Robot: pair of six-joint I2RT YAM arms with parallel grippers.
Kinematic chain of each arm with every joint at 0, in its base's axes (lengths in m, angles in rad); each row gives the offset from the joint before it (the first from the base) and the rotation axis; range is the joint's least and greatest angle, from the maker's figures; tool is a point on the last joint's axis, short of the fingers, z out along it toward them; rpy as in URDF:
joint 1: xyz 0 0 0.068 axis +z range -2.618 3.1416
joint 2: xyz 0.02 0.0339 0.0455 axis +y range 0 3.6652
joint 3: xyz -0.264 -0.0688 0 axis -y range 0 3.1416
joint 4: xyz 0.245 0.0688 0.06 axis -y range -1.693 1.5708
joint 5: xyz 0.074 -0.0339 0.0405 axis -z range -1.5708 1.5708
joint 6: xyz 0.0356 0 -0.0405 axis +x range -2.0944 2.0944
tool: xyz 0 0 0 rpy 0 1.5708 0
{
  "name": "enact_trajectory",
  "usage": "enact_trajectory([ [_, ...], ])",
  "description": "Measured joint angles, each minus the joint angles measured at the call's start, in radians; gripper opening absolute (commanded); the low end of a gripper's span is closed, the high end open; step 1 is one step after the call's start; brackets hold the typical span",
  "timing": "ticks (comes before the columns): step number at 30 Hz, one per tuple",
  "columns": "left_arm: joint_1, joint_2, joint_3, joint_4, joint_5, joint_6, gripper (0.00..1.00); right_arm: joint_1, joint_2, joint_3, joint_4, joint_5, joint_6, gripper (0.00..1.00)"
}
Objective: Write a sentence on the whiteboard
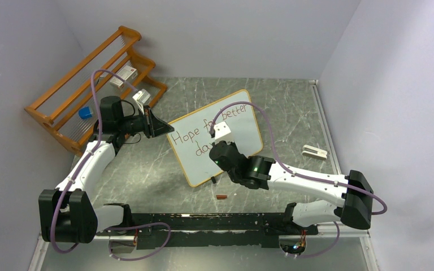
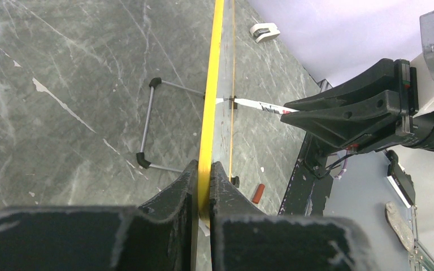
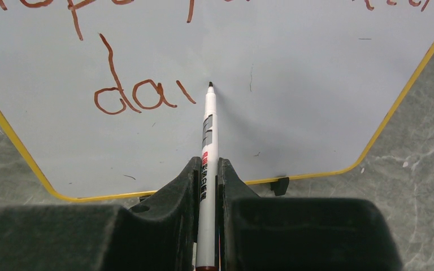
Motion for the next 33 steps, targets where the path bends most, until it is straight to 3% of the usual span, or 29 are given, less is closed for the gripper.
enact_trajectory([
  [33,0.000,0.003,0.002,0.000,-0.001,0.000,0.05,-0.007,0.010,0.011,-0.037,-0.066,0.023,0.00],
])
